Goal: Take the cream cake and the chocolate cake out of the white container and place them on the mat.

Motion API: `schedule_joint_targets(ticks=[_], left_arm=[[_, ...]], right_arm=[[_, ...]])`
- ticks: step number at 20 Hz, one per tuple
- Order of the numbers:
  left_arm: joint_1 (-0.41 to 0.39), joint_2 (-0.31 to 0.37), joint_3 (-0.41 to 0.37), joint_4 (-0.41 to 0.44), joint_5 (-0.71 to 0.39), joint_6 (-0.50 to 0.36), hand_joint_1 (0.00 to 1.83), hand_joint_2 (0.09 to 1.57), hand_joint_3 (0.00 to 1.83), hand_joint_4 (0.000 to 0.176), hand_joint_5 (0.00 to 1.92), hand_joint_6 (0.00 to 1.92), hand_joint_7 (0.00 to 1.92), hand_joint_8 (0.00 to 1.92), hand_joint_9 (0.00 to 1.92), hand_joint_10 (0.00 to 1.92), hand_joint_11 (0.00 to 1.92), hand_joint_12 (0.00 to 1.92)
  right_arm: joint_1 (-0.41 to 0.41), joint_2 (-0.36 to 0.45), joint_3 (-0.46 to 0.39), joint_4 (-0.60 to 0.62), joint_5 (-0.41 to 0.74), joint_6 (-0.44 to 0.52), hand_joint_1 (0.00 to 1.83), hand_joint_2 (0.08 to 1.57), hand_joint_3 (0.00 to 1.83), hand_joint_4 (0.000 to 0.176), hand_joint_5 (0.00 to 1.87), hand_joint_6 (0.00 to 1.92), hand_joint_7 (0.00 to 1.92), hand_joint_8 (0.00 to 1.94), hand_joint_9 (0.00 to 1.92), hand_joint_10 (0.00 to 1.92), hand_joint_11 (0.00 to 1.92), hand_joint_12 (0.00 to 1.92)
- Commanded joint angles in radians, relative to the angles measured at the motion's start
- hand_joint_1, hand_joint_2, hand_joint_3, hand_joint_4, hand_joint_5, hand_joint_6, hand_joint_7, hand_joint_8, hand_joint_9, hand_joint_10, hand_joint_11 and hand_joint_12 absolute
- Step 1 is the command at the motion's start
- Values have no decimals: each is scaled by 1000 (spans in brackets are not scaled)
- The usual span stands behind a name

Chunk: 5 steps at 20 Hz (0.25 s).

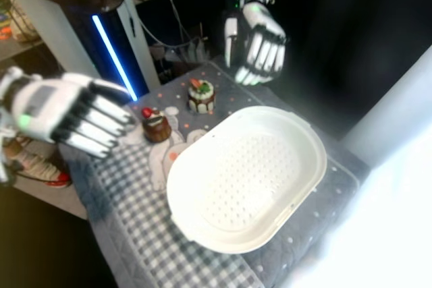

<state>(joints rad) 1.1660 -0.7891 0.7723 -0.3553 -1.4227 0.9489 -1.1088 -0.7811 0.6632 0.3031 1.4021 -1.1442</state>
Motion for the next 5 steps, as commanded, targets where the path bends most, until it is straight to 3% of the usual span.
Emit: schedule_joint_targets(ticks=[1, 2, 4, 5], left_arm=[[-17, 9, 9, 8, -167, -3, 953, 1229, 0, 84, 782, 1291, 1153, 370, 1029, 745, 781, 1292], [-30, 13, 15, 7, -185, 1, 937, 1227, 0, 117, 780, 1295, 1174, 340, 1041, 719, 767, 1317], [-66, 19, 28, 13, -226, 13, 985, 1247, 0, 0, 757, 1333, 1173, 337, 979, 802, 715, 1391], [-90, 19, 39, 23, -244, 14, 1009, 1240, 0, 0, 770, 1315, 1180, 349, 994, 830, 741, 1398]], right_arm=[[6, 7, 6, -14, 181, 4, 201, 1461, 32, 0, 1030, 1530, 1154, 1584, 1181, 1736, 1186, 1921], [6, 9, 13, -6, 223, 4, 298, 1463, 36, 0, 1022, 1605, 1090, 1562, 1048, 1711, 1026, 1921], [6, 21, 30, 12, 311, 3, 313, 1414, 15, 0, 1041, 1622, 1117, 1512, 1029, 1647, 994, 1895], [6, 27, 39, 18, 355, 3, 344, 1370, 0, 0, 1001, 1634, 1101, 1542, 1011, 1670, 994, 1909]])
